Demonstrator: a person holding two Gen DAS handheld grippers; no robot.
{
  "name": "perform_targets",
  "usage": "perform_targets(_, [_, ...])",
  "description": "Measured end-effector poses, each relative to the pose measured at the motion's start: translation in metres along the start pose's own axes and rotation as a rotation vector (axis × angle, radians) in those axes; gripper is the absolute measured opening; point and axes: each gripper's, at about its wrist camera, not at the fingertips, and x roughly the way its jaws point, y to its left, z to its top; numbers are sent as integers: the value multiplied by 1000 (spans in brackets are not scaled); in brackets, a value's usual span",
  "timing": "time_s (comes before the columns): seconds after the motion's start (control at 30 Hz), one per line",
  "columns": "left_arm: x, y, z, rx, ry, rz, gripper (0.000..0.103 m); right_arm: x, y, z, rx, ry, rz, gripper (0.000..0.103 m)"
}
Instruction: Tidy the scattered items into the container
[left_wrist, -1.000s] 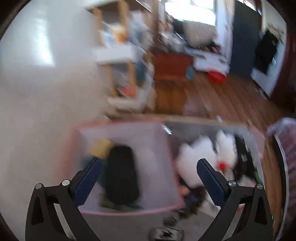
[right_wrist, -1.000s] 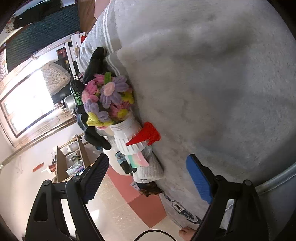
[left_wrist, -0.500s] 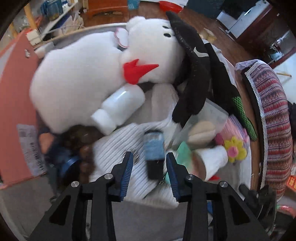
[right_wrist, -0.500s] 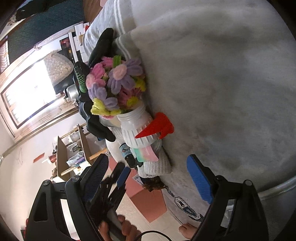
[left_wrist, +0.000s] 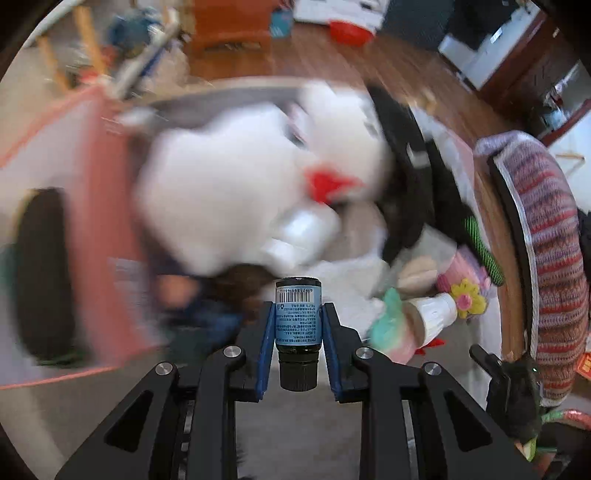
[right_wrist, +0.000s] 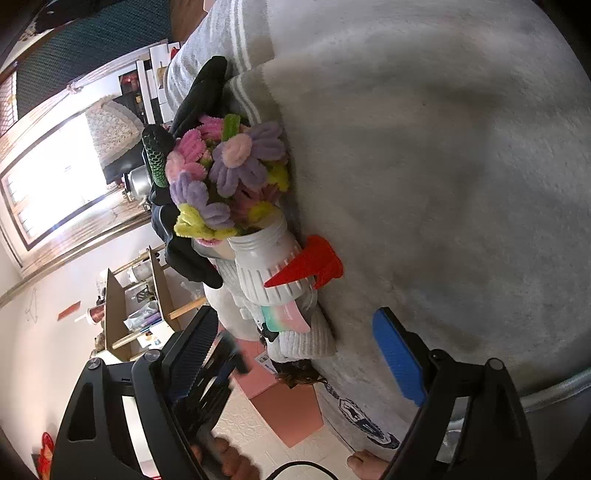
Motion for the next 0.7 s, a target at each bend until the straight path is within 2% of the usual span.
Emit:
perform_targets(0.1, [-66,53,-1,-34,-81,54,21,-3,-1,-2,-3,-6,-4,87])
perform_targets(0.2, [-130,125,-5,-100,-148,108,22,-4,1,-4,-16,-6,-8,87])
perform_targets(0.23, [-152,148,-6,-133,-166,113,27,-3,2,-5,-22,-3,-10,87])
perform_targets(0.27, [-168,169,-5,-163,-184,118,33,-2,2,-6,-26,-1,-11,87])
perform_targets(0.33, [-209,208,-12,-232,-243,140,72,-2,1,-6,-29,-3,-12,87])
perform_targets(0.4, [-245,238,-22,-274,-321,158,83,-4,0,-6,-30,-14,-15,87])
perform_targets(0.5, [-285,260,-41,-297,-374,169,83,-8,-2,-5,-28,-39,-16,87])
perform_targets(0.6, [-305,257,-63,-296,-402,191,83,-10,1,-5,-42,-49,-3,87])
perform_targets(0.63, [-309,249,-75,-285,-425,184,83,-10,3,-6,-52,-49,2,87])
perform_targets(0.7, [-305,227,-102,-280,-455,112,88,-9,8,-8,-78,-47,20,87])
